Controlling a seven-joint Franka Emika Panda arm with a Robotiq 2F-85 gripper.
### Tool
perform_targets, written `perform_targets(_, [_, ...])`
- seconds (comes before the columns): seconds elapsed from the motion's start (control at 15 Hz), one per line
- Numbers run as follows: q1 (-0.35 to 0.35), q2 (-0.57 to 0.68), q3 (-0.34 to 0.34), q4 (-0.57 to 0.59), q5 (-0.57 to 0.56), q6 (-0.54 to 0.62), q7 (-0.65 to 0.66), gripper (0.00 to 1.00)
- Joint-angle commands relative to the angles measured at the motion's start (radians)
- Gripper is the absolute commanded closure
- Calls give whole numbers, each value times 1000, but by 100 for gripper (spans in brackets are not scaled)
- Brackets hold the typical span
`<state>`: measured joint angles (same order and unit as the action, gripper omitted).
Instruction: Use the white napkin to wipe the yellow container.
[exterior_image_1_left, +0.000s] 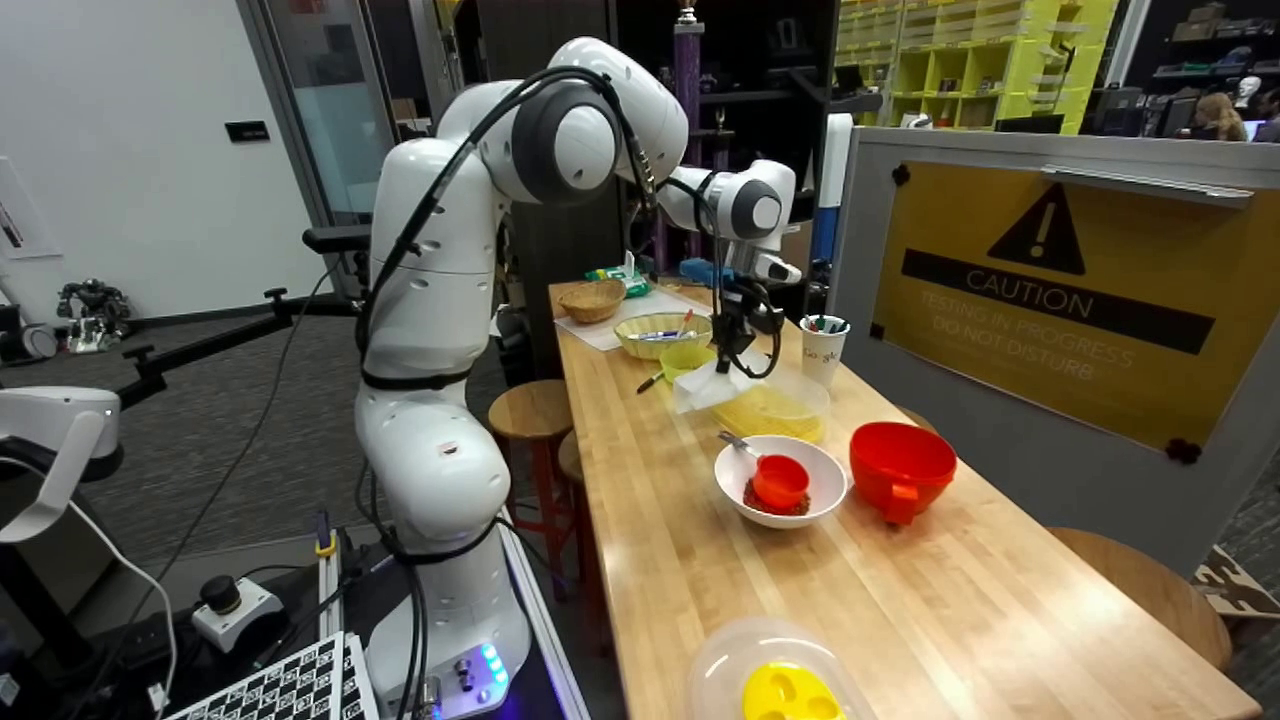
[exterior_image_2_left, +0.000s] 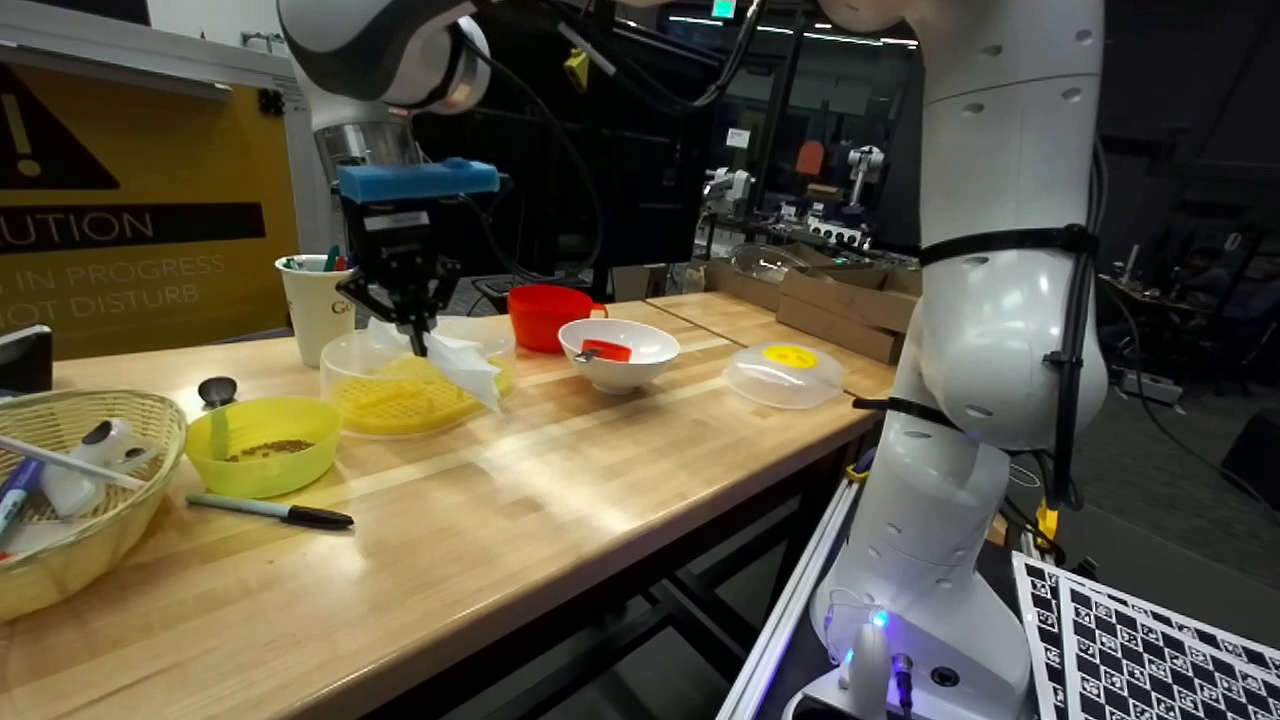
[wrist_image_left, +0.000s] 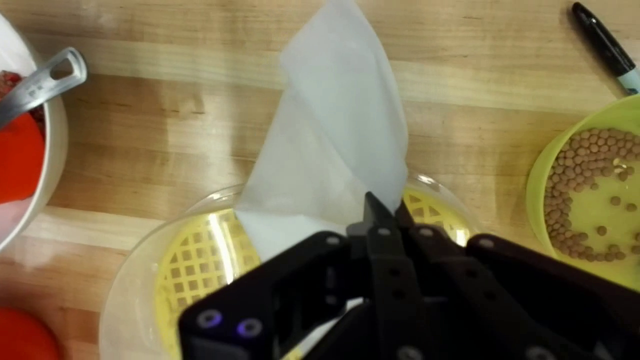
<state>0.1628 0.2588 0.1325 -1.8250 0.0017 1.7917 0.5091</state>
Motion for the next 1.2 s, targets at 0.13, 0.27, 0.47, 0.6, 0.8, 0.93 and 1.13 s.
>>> perform_targets(0.13, [21, 2, -5, 22, 41, -30, -27, 100])
perform_targets(0.27, [26, 2, -3, 22, 46, -33, -26, 100])
perform_targets(0.47, [37, 1, 3, 23, 44, -35, -26, 100])
perform_targets(0.6, [50, 0, 9, 22, 37, -36, -23, 100])
perform_targets(0.8, [69, 2, 18, 24, 33, -39, -22, 100])
perform_targets(0.93, [80, 3, 23, 26, 30, -40, -22, 100])
perform_targets(1.13, [88, 11, 22, 36, 25, -47, -19, 100])
